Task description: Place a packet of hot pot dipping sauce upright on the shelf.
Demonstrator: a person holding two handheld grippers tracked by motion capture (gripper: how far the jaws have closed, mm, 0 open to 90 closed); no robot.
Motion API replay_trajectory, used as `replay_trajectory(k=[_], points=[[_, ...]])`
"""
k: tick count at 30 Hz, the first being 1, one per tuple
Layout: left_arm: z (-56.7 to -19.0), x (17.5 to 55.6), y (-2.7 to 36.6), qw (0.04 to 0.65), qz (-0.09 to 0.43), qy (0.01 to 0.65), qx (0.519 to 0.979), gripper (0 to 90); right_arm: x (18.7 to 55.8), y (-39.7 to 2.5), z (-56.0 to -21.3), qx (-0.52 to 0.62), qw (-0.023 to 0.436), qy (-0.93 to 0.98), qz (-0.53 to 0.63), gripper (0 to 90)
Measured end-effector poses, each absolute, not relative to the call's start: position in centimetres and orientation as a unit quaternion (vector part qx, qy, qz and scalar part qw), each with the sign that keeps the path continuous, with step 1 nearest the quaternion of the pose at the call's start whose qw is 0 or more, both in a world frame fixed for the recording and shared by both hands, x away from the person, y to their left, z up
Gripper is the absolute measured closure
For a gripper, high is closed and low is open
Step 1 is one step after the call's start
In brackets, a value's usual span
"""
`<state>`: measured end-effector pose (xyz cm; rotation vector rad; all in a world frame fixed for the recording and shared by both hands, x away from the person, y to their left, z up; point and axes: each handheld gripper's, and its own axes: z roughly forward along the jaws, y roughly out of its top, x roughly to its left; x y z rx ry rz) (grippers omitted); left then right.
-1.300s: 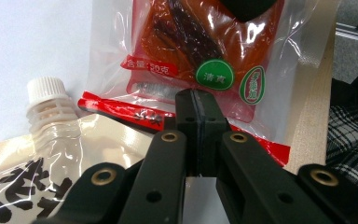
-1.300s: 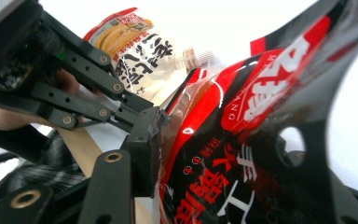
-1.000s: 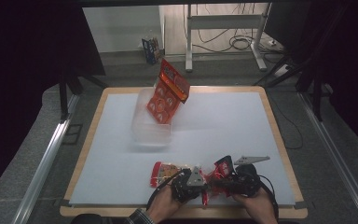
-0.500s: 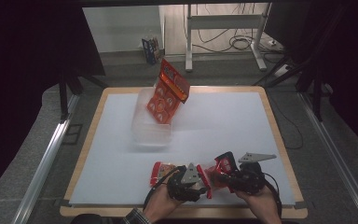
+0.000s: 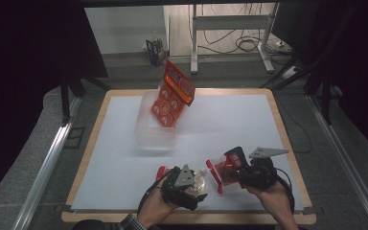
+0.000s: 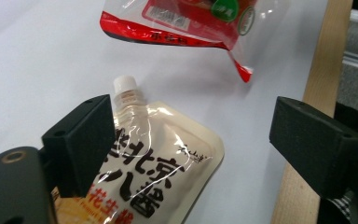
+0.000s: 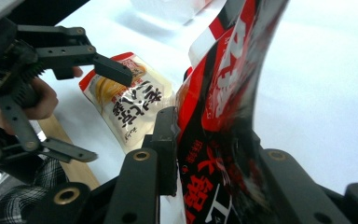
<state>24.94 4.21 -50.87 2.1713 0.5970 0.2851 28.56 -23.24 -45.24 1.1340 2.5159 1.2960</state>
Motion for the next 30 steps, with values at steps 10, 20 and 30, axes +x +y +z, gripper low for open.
replay_trajectory(k=[10,20,30], points=[[-50.6,24.9,7.0,0.444,0.109,0.267,0.848,6.5,30.7,-21.9,-43.3,0.351,0.060,0.834,0.421,68.7],[-51.0,24.0,8.9,0.429,0.132,0.270,0.852,3.7,33.1,-20.8,-42.5,0.337,0.062,0.841,0.419,68.7],[-51.7,23.4,10.0,0.416,0.155,0.275,0.853,1.4,35.6,-19.1,-41.3,0.320,0.076,0.848,0.417,68.7]])
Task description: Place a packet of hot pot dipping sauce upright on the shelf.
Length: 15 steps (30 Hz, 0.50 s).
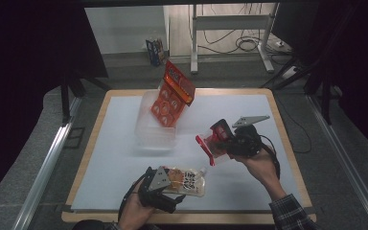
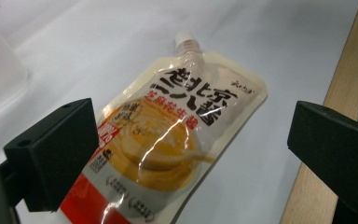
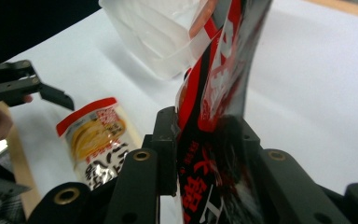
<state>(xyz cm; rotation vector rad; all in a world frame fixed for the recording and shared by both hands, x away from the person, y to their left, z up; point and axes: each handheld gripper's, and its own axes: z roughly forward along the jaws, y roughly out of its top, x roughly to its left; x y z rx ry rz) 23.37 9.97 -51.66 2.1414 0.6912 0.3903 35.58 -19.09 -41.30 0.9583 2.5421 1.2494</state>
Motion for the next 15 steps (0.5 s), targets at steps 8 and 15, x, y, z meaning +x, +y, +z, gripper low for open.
replay_trajectory(k=[8,15], points=[[-51.6,23.2,11.0,0.411,0.167,0.285,0.850,1.1,37.7,-17.4,-40.8,0.308,0.069,0.854,0.412,68.8],[-51.6,23.2,12.3,0.405,0.175,0.300,0.846,0.8,39.2,-15.6,-40.7,0.291,0.066,0.866,0.400,68.9]])
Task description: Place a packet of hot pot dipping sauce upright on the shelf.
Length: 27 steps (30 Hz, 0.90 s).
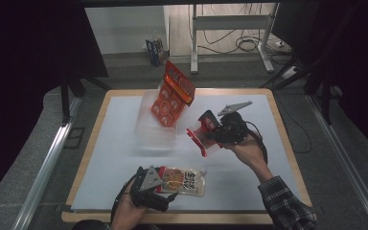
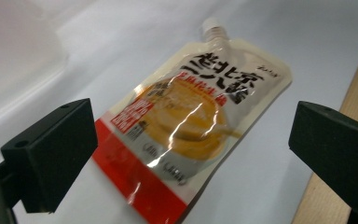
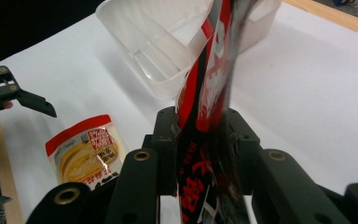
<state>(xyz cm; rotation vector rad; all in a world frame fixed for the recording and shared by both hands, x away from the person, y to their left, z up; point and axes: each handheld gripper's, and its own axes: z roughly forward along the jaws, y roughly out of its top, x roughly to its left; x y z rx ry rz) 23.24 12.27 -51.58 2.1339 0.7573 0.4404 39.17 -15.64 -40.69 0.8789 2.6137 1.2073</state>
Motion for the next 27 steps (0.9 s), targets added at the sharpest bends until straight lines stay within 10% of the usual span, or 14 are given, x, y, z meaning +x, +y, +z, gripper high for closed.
replay_trajectory(k=[27], points=[[-51.3,22.9,14.4,0.429,0.165,0.332,0.824,0.0,44.2,-9.2,-41.4,0.236,0.039,0.912,0.334,69.6]])
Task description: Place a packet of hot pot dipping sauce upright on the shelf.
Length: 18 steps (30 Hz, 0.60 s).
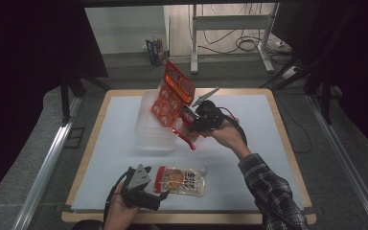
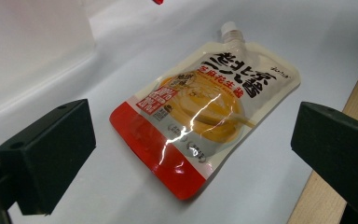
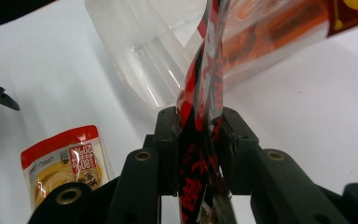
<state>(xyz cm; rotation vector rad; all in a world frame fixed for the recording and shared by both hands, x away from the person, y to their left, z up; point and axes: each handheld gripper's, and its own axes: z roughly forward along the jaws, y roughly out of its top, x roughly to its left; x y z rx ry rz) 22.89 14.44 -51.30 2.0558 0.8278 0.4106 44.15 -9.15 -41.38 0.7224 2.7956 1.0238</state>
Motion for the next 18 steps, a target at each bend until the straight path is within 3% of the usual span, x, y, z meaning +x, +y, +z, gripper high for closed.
replay_trajectory(k=[18], points=[[-51.3,22.9,14.4,0.428,0.162,0.329,0.826,0.0,45.8,-4.1,-41.3,0.190,0.065,0.936,0.290,71.0]])
